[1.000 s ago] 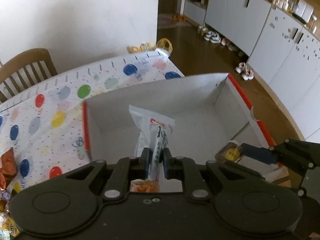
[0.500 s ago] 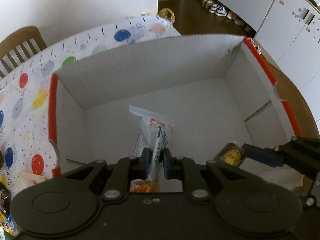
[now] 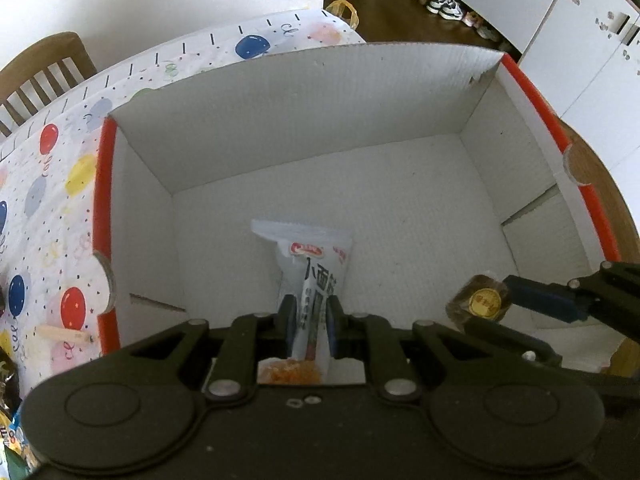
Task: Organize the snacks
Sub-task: 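Open both tools to drop the packets into the box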
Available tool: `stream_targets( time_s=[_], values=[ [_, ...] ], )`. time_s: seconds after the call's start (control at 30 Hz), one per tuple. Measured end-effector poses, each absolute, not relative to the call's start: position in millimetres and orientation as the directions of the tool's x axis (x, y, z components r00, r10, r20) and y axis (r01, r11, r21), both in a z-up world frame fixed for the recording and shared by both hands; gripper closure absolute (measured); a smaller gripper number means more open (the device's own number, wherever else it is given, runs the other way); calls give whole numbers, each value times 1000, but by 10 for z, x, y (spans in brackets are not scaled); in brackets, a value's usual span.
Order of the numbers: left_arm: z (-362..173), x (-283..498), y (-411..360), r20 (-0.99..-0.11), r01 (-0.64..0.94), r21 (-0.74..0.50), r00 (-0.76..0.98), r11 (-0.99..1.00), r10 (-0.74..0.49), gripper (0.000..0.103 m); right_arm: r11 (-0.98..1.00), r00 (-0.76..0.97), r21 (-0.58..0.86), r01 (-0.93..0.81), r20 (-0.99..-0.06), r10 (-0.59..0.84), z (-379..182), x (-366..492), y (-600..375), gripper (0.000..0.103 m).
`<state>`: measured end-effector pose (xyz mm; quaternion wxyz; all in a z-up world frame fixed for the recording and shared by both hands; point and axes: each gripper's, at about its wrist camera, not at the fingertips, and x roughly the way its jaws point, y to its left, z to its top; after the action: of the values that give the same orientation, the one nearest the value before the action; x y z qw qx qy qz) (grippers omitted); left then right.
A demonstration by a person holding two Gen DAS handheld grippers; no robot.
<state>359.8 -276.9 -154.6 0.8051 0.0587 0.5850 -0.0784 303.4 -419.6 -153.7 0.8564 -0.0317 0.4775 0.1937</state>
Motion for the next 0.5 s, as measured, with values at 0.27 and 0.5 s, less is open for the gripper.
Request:
stream_targets(
  time_s=[0.27, 0.5],
  values=[
    [-1411, 3531, -2735, -939, 178, -27, 332, 984, -86, 80, 924, 493, 134, -357, -813, 309, -1443, 2929, -4276, 74],
    [-1171, 3358, -2640, -911, 173, -65, 393, 983, -129, 72, 927, 536, 134, -351, -783, 316, -1247, 2779, -4294, 74]
  ],
)
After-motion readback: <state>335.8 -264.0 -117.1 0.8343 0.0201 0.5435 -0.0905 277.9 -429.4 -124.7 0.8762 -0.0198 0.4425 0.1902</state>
